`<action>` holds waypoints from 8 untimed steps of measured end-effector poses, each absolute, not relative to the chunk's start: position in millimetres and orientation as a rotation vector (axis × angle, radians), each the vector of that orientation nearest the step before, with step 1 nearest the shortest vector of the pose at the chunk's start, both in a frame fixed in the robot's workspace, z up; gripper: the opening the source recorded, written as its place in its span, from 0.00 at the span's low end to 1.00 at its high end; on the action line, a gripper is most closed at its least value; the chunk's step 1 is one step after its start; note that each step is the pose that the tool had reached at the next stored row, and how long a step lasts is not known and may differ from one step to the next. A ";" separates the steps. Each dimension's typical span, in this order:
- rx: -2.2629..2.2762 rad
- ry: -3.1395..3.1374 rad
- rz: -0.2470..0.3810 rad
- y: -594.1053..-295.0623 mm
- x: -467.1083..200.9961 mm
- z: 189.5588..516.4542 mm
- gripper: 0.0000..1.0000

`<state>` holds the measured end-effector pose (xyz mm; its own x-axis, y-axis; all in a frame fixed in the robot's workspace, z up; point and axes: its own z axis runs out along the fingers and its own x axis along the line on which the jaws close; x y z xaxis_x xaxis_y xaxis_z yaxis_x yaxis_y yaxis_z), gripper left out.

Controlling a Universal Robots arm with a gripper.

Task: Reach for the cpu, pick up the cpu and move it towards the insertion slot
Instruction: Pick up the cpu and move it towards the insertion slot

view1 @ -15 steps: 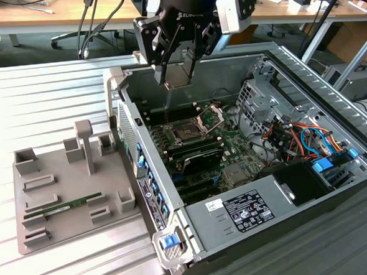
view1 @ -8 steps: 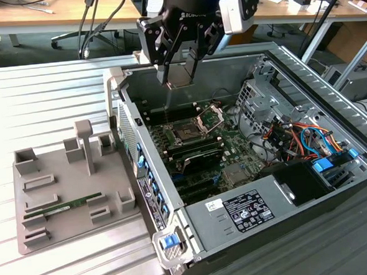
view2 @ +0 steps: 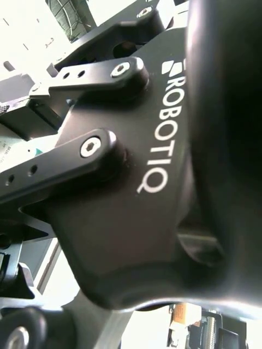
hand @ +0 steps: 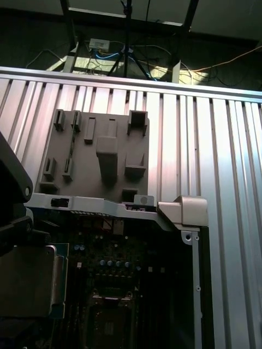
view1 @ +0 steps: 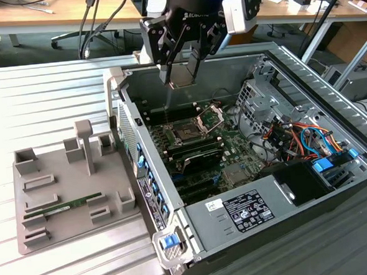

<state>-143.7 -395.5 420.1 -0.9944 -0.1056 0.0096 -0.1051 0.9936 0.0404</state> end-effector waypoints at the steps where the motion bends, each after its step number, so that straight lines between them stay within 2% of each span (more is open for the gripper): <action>1: 0.165 -3.125 -0.062 -395.5 -143.1 420.0 0.55; 8: 0.165 -3.125 -0.062 -395.5 -139.5 419.8 0.55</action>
<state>-139.5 -395.5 419.8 -0.9944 -0.1056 0.0096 -0.1051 0.9936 0.0405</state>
